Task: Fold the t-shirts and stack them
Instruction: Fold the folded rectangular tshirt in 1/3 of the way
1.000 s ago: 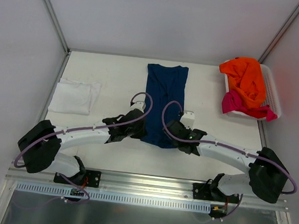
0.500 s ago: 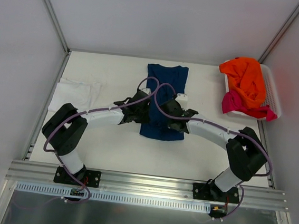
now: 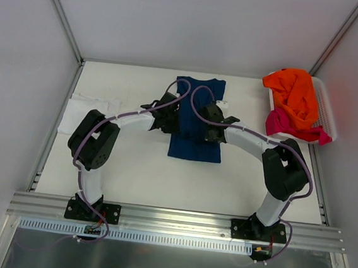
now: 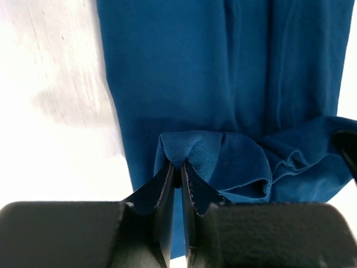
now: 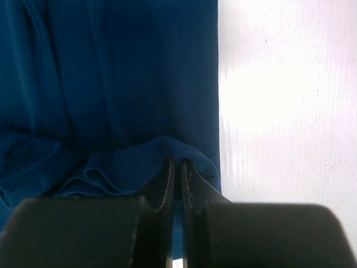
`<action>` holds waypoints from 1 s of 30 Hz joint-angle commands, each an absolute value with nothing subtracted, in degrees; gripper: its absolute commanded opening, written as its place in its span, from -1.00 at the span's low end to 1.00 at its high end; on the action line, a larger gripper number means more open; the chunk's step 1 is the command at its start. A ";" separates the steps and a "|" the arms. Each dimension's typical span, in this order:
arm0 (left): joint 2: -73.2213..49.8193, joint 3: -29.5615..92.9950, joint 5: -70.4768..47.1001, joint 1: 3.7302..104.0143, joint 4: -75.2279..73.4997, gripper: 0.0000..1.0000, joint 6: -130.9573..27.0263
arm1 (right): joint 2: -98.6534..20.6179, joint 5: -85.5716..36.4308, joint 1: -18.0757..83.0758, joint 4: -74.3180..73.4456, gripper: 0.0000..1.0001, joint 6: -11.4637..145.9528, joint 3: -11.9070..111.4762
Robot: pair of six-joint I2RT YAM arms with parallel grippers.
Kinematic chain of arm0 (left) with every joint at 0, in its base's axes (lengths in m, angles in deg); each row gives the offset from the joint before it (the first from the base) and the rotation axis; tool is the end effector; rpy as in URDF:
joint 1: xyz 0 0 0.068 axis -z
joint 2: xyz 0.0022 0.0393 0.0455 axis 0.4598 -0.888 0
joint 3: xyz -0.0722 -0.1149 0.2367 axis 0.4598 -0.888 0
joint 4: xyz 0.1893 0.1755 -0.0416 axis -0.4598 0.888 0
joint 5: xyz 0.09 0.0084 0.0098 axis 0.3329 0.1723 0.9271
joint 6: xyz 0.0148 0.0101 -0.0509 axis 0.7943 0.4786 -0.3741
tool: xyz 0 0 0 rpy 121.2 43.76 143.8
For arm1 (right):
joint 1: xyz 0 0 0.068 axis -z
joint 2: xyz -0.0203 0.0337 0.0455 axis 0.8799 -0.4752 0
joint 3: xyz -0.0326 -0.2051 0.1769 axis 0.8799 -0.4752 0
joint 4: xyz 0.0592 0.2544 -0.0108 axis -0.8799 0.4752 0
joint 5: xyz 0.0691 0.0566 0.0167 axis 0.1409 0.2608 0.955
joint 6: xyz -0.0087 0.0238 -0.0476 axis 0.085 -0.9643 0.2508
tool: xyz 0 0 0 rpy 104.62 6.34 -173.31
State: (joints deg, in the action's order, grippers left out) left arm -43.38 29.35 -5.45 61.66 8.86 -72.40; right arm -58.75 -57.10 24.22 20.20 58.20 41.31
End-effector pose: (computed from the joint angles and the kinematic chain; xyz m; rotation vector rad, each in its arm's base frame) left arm 0.3351 -0.2301 0.1878 0.0662 2.4357 -0.5892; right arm 0.3013 0.2115 0.2000 -0.2847 2.3943 -0.1335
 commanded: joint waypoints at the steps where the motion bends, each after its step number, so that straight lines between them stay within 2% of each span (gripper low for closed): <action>1: -45.36 33.72 -7.82 60.25 10.99 -0.87 -70.71 | -60.41 -55.24 26.29 19.27 -0.99 60.79 45.86; 17: -51.42 45.67 -10.02 56.90 14.60 -0.87 -69.13 | -69.11 -50.49 31.39 20.32 -0.99 65.71 58.52; 26: -54.77 47.70 -9.58 55.76 16.09 -0.87 -69.65 | -73.59 -49.18 33.59 20.24 -0.99 66.32 62.39; 28: -55.30 47.79 -9.40 55.50 16.27 -0.69 -69.83 | -74.30 -49.70 33.85 20.32 -0.99 66.68 63.36; 30: -55.47 47.88 -7.66 55.15 16.27 -0.50 -70.09 | -75.18 -50.58 34.29 20.24 -0.73 67.03 64.15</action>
State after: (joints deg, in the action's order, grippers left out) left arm -55.32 45.61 -9.14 56.13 14.89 -70.54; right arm -74.49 -49.69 33.57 20.36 65.37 60.98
